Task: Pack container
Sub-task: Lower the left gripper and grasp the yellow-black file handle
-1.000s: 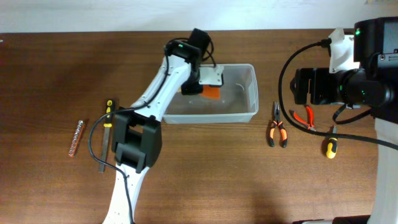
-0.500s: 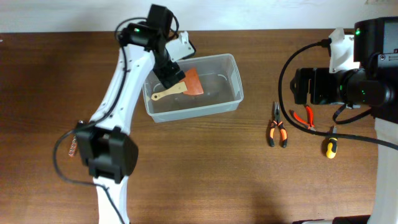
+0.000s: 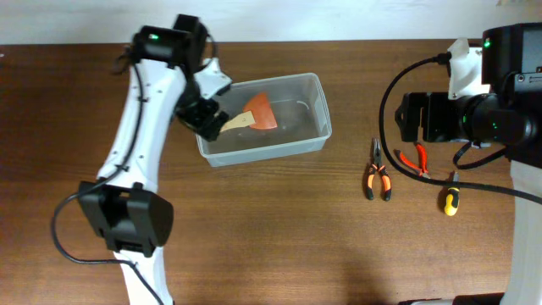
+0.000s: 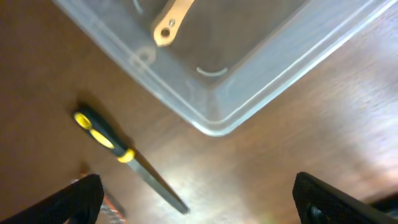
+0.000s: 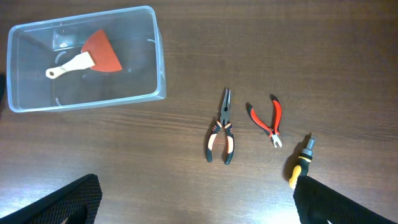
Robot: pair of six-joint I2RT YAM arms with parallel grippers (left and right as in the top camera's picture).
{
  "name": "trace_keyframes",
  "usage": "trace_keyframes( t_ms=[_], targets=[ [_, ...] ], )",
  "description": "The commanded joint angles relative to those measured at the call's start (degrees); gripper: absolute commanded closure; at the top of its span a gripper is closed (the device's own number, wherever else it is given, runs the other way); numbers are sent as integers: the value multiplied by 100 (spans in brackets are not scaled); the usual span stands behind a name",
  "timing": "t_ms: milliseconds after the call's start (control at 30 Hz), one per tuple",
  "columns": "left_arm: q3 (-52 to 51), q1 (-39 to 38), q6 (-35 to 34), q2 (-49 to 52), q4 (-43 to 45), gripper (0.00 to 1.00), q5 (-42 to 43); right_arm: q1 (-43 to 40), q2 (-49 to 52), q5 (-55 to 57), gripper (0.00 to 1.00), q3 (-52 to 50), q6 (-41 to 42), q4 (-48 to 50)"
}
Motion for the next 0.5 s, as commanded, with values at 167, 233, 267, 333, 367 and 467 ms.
trace_keyframes(
  t_ms=[167, 233, 267, 333, 367, 467],
  targets=[
    [-348, 986, -1370, -116, -197, 17, 511, -17, 20, 50, 1, -20, -42, 24],
    [-577, 1300, -1521, -116, -151, 17, 514, -17, 20, 48, 1, -20, -42, 24],
    [-699, 1423, -1532, -116, -118, 17, 520, -17, 20, 48, 1, -20, -42, 24],
    [-1069, 1668, -1526, -116, 35, 17, 514, -17, 20, 48, 1, -20, -42, 26],
    [-1259, 1757, -1528, -116, 136, 17, 516, -17, 20, 48, 1, -20, -42, 35],
    [-2090, 1961, -1532, -116, 721, 20, 516, -17, 20, 48, 1, -20, -42, 50]
  ],
)
